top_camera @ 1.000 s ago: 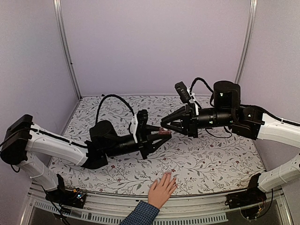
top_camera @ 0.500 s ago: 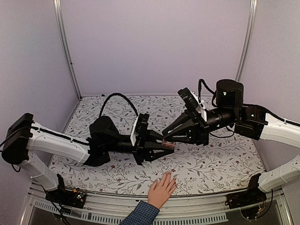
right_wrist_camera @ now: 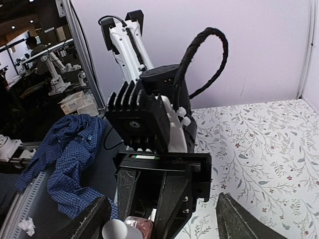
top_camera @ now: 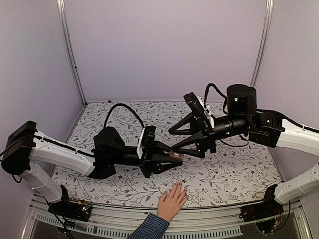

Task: Paint the nails
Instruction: Unscrew the nail polish bottle.

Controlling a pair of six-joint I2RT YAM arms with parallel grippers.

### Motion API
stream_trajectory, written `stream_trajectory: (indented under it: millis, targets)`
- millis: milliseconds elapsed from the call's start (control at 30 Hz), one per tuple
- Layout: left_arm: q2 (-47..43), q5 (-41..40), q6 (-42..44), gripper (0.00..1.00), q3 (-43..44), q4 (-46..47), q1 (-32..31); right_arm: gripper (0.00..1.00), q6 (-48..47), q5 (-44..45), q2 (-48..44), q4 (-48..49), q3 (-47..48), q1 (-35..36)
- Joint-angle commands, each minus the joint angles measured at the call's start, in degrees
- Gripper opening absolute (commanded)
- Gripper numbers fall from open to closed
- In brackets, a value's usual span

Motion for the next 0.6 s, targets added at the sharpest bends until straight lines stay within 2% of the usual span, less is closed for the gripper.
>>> stream_trajectory:
  millis: [0,67,100,300,433,567]
  targets:
    - [-2.33,-4.37,3.67,0.00,-2.52,2.47,-0.11,0.80,0.99,12.98,-1.78,-0.17,1.79,-0.58]
    - [-3.10,-7.80,4.83,0.00,-3.25,1.69,0.05,0.96,1.52,17.05,-2.64,-0.11,1.77,-0.58]
    - [-3.31,-9.35,5.46,0.00,-3.53,1.11,0.07,0.99,2.27,19.95,-3.26,-0.24,1.75,-0.56]
    - [-3.75,-16.22,8.24,0.00,-4.11,-1.24,0.08,0.99,1.95,33.57,-3.45,-3.75,2.38,-0.58]
    - [-3.56,-21.95,9.36,0.00,-4.18,-2.31,0.05,0.99,0.13,35.58,-2.33,-7.40,4.41,-0.54]
    - [-2.95,-28.68,9.47,0.00,-3.73,-4.03,-0.01,0.99,1.63,33.84,-1.07,-9.77,6.65,-0.58]
